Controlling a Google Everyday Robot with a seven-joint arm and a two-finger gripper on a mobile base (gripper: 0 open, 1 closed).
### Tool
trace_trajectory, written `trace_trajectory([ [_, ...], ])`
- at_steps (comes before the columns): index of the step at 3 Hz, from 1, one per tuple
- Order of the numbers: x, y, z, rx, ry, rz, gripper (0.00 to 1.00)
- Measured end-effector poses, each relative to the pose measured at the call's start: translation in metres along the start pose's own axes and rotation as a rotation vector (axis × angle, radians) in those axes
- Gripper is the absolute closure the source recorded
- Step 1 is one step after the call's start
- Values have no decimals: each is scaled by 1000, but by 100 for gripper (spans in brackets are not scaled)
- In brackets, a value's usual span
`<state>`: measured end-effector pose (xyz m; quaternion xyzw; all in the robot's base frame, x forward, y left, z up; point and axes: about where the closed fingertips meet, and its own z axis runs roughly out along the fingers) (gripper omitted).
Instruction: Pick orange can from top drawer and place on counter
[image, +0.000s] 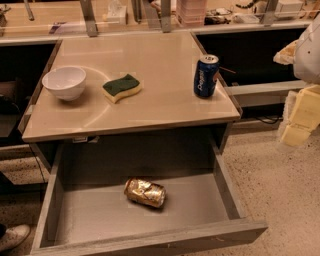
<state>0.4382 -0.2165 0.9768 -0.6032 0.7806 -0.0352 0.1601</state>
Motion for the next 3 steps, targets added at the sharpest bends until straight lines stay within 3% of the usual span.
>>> trace_trajectory([
  [1, 0, 0, 0, 0, 0, 0, 0],
  [2, -4, 21, 2, -23, 50, 25, 0],
  [3, -20, 70, 10, -92, 56, 6, 0],
])
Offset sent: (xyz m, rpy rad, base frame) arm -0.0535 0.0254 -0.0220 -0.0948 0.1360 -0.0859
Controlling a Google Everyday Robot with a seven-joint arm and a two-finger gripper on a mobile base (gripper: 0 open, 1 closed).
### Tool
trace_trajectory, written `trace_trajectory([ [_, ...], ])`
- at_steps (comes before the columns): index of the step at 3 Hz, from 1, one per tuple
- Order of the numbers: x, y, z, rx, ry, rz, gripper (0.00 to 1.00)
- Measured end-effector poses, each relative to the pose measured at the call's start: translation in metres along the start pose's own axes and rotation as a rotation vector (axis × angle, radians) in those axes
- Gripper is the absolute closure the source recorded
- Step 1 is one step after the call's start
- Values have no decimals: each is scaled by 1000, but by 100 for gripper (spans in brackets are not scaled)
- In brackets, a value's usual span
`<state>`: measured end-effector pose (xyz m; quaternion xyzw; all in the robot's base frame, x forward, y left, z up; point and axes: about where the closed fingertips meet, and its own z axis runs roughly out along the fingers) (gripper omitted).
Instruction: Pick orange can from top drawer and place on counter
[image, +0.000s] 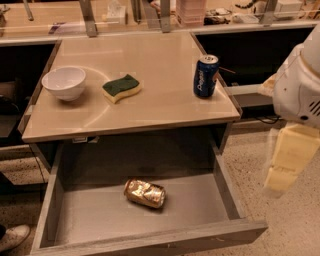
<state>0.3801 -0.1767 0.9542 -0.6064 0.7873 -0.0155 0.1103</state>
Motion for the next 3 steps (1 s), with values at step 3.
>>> trace_trajectory([
  [3, -48, 76, 46, -125, -66, -71, 0],
])
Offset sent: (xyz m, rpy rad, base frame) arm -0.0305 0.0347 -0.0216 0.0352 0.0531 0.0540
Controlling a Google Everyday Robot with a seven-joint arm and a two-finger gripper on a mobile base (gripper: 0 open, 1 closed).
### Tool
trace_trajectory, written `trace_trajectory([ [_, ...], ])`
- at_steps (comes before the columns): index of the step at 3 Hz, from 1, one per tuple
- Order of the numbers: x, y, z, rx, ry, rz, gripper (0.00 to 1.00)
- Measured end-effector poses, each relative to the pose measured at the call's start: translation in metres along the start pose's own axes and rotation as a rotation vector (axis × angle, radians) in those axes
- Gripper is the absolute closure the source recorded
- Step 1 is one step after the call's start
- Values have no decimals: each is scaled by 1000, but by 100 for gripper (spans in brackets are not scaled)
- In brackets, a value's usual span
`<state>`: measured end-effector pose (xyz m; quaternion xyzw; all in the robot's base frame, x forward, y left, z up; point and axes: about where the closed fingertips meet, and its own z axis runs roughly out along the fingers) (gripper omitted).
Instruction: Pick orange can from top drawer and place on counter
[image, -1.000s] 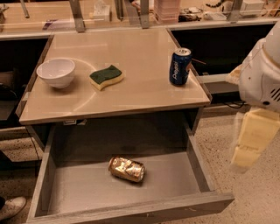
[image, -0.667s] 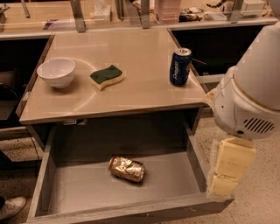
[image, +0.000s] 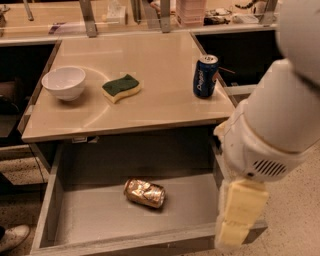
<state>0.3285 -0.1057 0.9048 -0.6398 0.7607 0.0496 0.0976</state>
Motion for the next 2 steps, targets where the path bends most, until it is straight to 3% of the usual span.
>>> trace_trajectory([
  [1, -48, 37, 60, -59, -26, -13, 0],
  [2, -48, 37, 60, -59, -26, -13, 0],
])
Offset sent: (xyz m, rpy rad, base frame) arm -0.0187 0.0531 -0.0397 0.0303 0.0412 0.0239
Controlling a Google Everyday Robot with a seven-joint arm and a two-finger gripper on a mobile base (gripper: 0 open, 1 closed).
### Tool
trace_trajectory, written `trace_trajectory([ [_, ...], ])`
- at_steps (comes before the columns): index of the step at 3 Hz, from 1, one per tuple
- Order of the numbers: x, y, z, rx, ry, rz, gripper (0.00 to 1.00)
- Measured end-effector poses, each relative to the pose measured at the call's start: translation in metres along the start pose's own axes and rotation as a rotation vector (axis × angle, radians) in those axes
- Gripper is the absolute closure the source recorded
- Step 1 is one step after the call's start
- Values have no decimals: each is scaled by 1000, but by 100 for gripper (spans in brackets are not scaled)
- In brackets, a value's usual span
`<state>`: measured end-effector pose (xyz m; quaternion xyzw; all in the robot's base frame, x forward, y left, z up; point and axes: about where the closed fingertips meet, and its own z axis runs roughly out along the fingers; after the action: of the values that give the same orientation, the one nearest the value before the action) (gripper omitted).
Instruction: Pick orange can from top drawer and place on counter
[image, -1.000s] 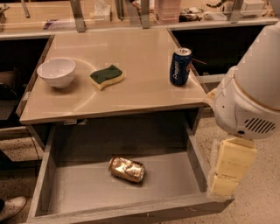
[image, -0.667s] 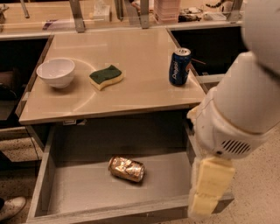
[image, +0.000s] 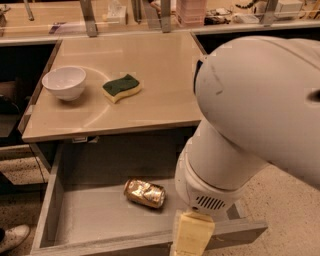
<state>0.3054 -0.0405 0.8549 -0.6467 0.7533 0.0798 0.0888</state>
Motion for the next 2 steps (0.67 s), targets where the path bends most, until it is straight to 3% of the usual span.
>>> trace_trajectory([
  [1, -13, 8, 19, -28, -42, -31, 0],
  [2, -62, -2, 79, -2, -135, -62, 0],
])
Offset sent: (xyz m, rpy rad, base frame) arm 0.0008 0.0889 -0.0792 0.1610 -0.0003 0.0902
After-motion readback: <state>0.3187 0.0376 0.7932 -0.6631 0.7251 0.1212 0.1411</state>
